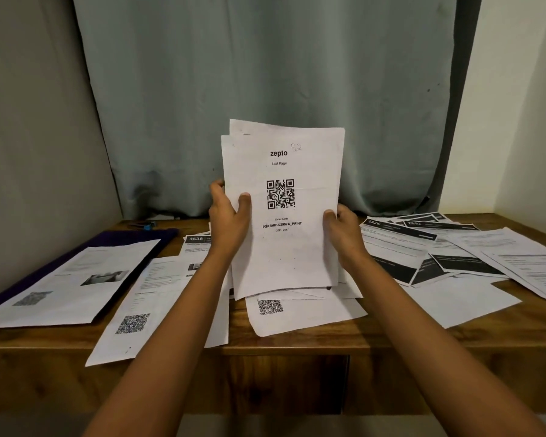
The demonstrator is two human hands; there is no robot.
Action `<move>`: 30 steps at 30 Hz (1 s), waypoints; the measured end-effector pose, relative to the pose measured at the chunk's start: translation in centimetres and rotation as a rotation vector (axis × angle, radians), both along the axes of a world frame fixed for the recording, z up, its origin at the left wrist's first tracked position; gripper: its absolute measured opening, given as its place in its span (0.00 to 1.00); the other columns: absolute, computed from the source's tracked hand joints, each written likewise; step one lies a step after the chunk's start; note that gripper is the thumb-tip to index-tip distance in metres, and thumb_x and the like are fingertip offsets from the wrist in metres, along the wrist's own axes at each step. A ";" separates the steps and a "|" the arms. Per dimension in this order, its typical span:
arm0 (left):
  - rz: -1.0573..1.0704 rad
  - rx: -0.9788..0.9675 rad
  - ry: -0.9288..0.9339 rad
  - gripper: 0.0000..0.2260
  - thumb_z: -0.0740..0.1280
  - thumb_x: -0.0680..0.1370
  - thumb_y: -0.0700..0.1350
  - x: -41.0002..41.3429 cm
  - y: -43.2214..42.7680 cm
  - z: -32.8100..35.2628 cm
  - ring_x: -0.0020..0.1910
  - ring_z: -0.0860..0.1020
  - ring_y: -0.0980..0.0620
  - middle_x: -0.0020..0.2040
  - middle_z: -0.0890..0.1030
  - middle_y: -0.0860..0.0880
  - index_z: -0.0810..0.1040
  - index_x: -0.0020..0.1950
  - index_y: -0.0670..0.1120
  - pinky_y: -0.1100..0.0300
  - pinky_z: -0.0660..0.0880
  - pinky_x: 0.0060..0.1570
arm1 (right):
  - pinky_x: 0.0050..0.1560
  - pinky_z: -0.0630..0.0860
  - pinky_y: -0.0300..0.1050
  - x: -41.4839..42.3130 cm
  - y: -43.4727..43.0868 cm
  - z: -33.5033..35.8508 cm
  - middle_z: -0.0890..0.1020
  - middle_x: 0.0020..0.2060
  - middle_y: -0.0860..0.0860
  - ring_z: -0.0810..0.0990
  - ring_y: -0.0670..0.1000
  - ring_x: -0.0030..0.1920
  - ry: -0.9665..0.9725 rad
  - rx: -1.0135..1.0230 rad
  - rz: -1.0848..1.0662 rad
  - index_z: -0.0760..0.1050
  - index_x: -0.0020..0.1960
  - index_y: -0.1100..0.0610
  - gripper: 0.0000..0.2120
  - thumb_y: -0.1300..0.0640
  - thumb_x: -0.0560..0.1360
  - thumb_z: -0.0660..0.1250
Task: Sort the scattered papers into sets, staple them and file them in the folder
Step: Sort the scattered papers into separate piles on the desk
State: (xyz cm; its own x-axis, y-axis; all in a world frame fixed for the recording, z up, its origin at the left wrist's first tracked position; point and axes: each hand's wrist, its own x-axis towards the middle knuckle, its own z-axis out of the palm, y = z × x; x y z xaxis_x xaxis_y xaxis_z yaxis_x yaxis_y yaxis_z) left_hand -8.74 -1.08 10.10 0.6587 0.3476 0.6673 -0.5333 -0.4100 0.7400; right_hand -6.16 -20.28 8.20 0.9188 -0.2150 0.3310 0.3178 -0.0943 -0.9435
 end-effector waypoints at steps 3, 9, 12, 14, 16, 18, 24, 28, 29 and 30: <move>-0.003 0.002 -0.004 0.19 0.61 0.82 0.45 -0.7 -0.5 -1.0 0.50 0.76 0.55 0.57 0.74 0.51 0.59 0.67 0.40 0.78 0.72 0.39 | 0.51 0.74 0.47 -0.4 0.0 -0.7 0.80 0.51 0.56 0.77 0.53 0.49 0.007 0.005 -0.005 0.74 0.53 0.60 0.09 0.61 0.79 0.56; 0.066 0.026 0.036 0.14 0.57 0.83 0.39 -1.2 -1.5 -3.2 0.45 0.75 0.57 0.55 0.74 0.49 0.60 0.67 0.37 0.80 0.69 0.36 | 0.52 0.71 0.44 -1.2 0.0 -2.5 0.78 0.57 0.56 0.76 0.54 0.54 -0.023 -0.168 -0.067 0.72 0.61 0.61 0.13 0.63 0.81 0.54; 0.164 0.075 0.069 0.10 0.56 0.82 0.38 -1.3 -1.3 -2.0 0.42 0.75 0.53 0.54 0.77 0.44 0.65 0.62 0.36 0.76 0.69 0.33 | 0.51 0.71 0.43 -1.4 -0.3 -1.8 0.78 0.57 0.59 0.76 0.57 0.55 -0.066 -0.308 -0.112 0.72 0.60 0.65 0.12 0.64 0.81 0.54; 0.227 0.120 0.163 0.10 0.56 0.82 0.39 -1.1 -0.9 -1.8 0.46 0.76 0.45 0.57 0.77 0.39 0.66 0.61 0.35 0.66 0.71 0.39 | 0.49 0.70 0.43 -1.4 -0.5 -1.6 0.78 0.56 0.60 0.76 0.59 0.56 -0.048 -0.417 -0.140 0.72 0.58 0.66 0.11 0.65 0.80 0.55; 0.275 0.153 0.307 0.11 0.57 0.82 0.39 -1.2 -0.5 -2.5 0.52 0.77 0.39 0.59 0.77 0.36 0.65 0.62 0.36 0.57 0.71 0.44 | 0.48 0.70 0.42 -1.6 -0.4 -1.9 0.78 0.57 0.61 0.76 0.60 0.57 0.009 -0.537 -0.152 0.72 0.59 0.66 0.11 0.66 0.79 0.56; 0.291 0.180 0.421 0.12 0.60 0.81 0.38 -1.5 -0.5 -3.9 0.55 0.77 0.37 0.60 0.76 0.36 0.65 0.63 0.37 0.53 0.72 0.47 | 0.47 0.68 0.41 -2.1 -0.1 -2.8 0.77 0.58 0.60 0.76 0.60 0.58 0.095 -0.668 -0.145 0.71 0.61 0.65 0.12 0.67 0.78 0.58; 0.341 0.309 0.592 0.20 0.67 0.78 0.39 -2.5 -0.3 -7.9 0.61 0.75 0.37 0.63 0.74 0.36 0.66 0.68 0.38 0.48 0.73 0.56 | 0.46 0.71 0.45 -2.9 0.6 -6.1 0.78 0.57 0.60 0.77 0.59 0.56 0.258 -0.831 -0.095 0.73 0.59 0.65 0.11 0.66 0.77 0.61; 0.344 0.368 0.640 0.20 0.67 0.78 0.42 -2.2 0.2 -9.0 0.61 0.73 0.37 0.63 0.73 0.36 0.67 0.67 0.37 0.48 0.72 0.56 | 0.45 0.70 0.44 -1.7 -0.1 -6.6 0.78 0.56 0.58 0.76 0.59 0.56 0.316 -0.899 -0.099 0.74 0.57 0.64 0.10 0.64 0.77 0.61; 0.381 0.414 0.650 0.21 0.67 0.78 0.45 -2.1 0.4 -9.0 0.62 0.72 0.38 0.64 0.73 0.36 0.67 0.67 0.37 0.47 0.71 0.58 | 0.45 0.71 0.44 -1.0 -0.5 -6.6 0.78 0.55 0.58 0.76 0.58 0.56 0.325 -0.887 -0.119 0.75 0.56 0.63 0.10 0.63 0.77 0.61; 0.424 0.488 0.653 0.22 0.66 0.78 0.47 -1.9 0.5 -9.1 0.64 0.70 0.38 0.65 0.72 0.37 0.67 0.68 0.38 0.46 0.70 0.59 | 0.46 0.73 0.45 -0.1 -0.9 -6.5 0.79 0.55 0.57 0.77 0.57 0.55 0.334 -0.868 -0.140 0.75 0.56 0.63 0.09 0.62 0.77 0.62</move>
